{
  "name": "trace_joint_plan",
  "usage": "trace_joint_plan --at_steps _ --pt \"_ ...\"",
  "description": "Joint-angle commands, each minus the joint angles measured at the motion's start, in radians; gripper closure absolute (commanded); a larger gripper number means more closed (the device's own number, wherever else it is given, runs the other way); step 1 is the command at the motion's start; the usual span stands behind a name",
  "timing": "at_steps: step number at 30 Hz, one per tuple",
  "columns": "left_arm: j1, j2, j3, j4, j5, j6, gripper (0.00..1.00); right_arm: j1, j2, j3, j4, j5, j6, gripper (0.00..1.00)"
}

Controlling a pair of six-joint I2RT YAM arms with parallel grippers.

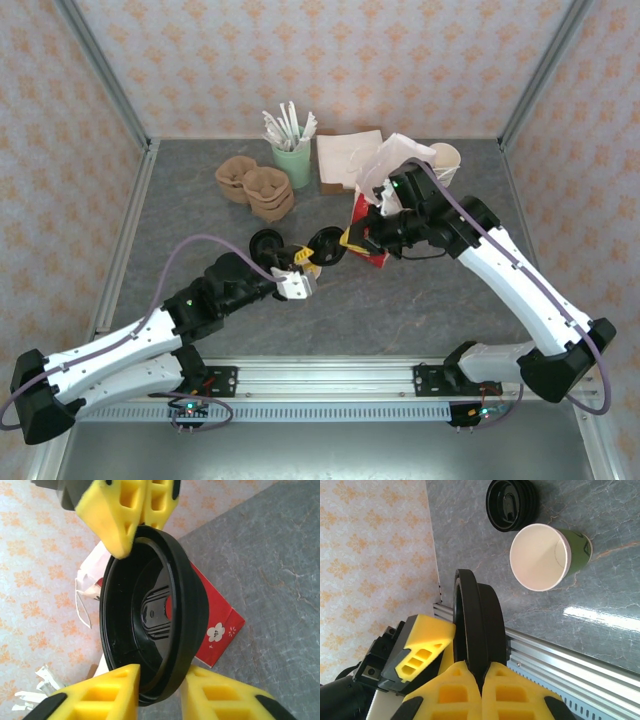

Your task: Pack the takeout coffee

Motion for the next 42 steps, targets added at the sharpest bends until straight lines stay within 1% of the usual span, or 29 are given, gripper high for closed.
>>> trace_joint_plan --at_steps 1,2,3,5,9,11,14,15,17,21,23,25,27,30,33,35,39,42 --pt "-0.007 -0.002 0.051 0.014 0.025 0.0 0.79 0.002 0.009 -0.018 0.001 -0.047 0.069 1.0" --pt "-0.008 0.0 0.054 0.012 0.023 -0.006 0.82 0.003 0.01 -0.018 0.002 -0.05 0.069 1.0" --pt "-0.008 0.001 0.057 0.006 0.023 -0.016 0.85 0.002 0.011 -0.017 0.004 -0.049 0.067 0.98" --pt "-0.007 0.001 0.066 -0.003 0.013 -0.046 0.88 0.001 0.008 -0.015 0.007 -0.044 0.061 0.92" --pt "-0.005 -0.007 0.08 -0.02 -0.013 -0.167 0.9 0.001 -0.009 -0.012 0.032 0.0 0.045 0.79" --pt "0.003 -0.012 0.095 -0.05 -0.021 -0.256 0.9 0.002 -0.024 -0.006 0.03 0.054 0.026 0.71" --pt "0.02 -0.022 0.113 -0.12 -0.009 -0.379 0.9 0.001 -0.057 0.015 0.01 0.18 -0.013 0.6" --pt "0.029 -0.027 0.121 -0.144 -0.007 -0.438 0.9 0.001 -0.067 0.021 0.002 0.228 -0.024 0.53" --pt "0.063 -0.036 0.133 -0.193 0.027 -0.543 0.9 0.002 -0.099 0.027 0.007 0.298 -0.046 0.46" --pt "0.161 -0.063 0.145 -0.273 0.106 -0.779 0.89 0.001 -0.153 -0.019 0.077 0.317 -0.063 0.46" --pt "0.212 -0.061 0.167 -0.333 0.152 -0.89 0.89 0.001 -0.181 -0.077 0.137 0.284 -0.068 0.47" --pt "0.257 -0.049 0.185 -0.39 0.219 -0.991 0.88 0.001 -0.204 -0.145 0.199 0.256 -0.044 0.49" --pt "0.301 -0.028 0.196 -0.433 0.317 -1.081 0.88 0.022 -0.22 -0.224 0.284 0.246 -0.017 0.51" --pt "0.353 0.011 0.194 -0.474 0.423 -1.186 0.87 0.076 -0.214 -0.284 0.329 0.281 0.011 0.51" --pt "0.403 0.024 0.165 -0.452 0.534 -1.29 0.86 0.124 -0.2 -0.334 0.37 0.318 0.044 0.52" --pt "0.429 0.027 0.149 -0.451 0.571 -1.343 0.86 0.153 -0.196 -0.377 0.41 0.343 0.074 0.52" --pt "0.512 0.029 0.11 -0.473 0.655 -1.444 0.86 0.207 -0.181 -0.474 0.524 0.384 0.133 0.52" --pt "0.55 0.025 0.058 -0.423 0.731 -1.526 0.86 0.224 -0.156 -0.516 0.561 0.402 0.177 0.54"
